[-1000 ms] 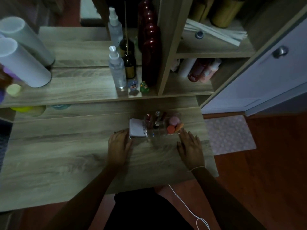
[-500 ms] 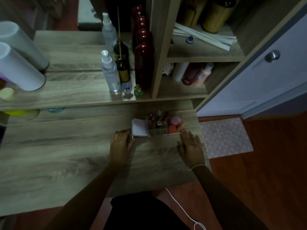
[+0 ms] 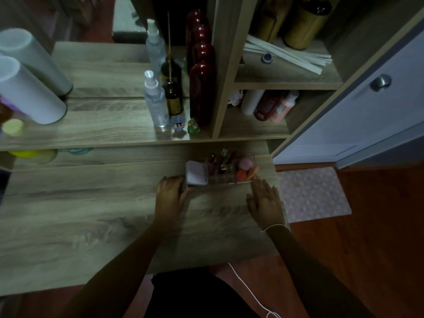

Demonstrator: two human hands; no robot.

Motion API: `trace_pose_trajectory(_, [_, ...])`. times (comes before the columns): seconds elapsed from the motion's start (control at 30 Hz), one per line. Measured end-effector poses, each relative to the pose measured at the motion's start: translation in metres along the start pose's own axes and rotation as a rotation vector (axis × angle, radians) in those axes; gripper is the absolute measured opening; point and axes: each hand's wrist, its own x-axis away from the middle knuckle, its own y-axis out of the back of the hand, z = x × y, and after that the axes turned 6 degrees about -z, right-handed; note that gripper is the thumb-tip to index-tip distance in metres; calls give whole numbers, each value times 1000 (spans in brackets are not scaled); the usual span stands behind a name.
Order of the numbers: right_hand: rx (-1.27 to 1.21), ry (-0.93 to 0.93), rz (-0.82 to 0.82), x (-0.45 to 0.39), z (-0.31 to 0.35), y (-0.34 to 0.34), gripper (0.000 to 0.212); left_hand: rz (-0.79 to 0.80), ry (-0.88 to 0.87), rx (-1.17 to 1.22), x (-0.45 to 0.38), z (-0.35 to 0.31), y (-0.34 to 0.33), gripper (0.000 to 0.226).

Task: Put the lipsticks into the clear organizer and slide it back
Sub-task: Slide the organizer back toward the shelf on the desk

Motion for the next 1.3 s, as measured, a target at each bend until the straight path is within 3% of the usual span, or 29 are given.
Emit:
trace_pose_trajectory(0.23, [-15, 2, 1, 0, 0, 0, 54, 0, -24, -35, -5, 6, -5, 32])
trace_pose_trajectory(0.4, [-66, -27, -32, 2, 5, -1, 59, -36, -23, -39, 7, 0, -9, 48])
trace_pose_trajectory(0.6, [-78, -62, -32, 11, 17, -6, 60, 202, -36, -294, 48, -5, -28, 78])
trace_pose_trajectory(0.93, [-52, -86, -8, 12, 20, -13, 63, 239, -54, -341, 53, -2, -33, 74])
trace_pose_trajectory(1.3, [-2, -231, -45, 58, 49, -34, 63, 278, -93, -325, 63, 6, -29, 73])
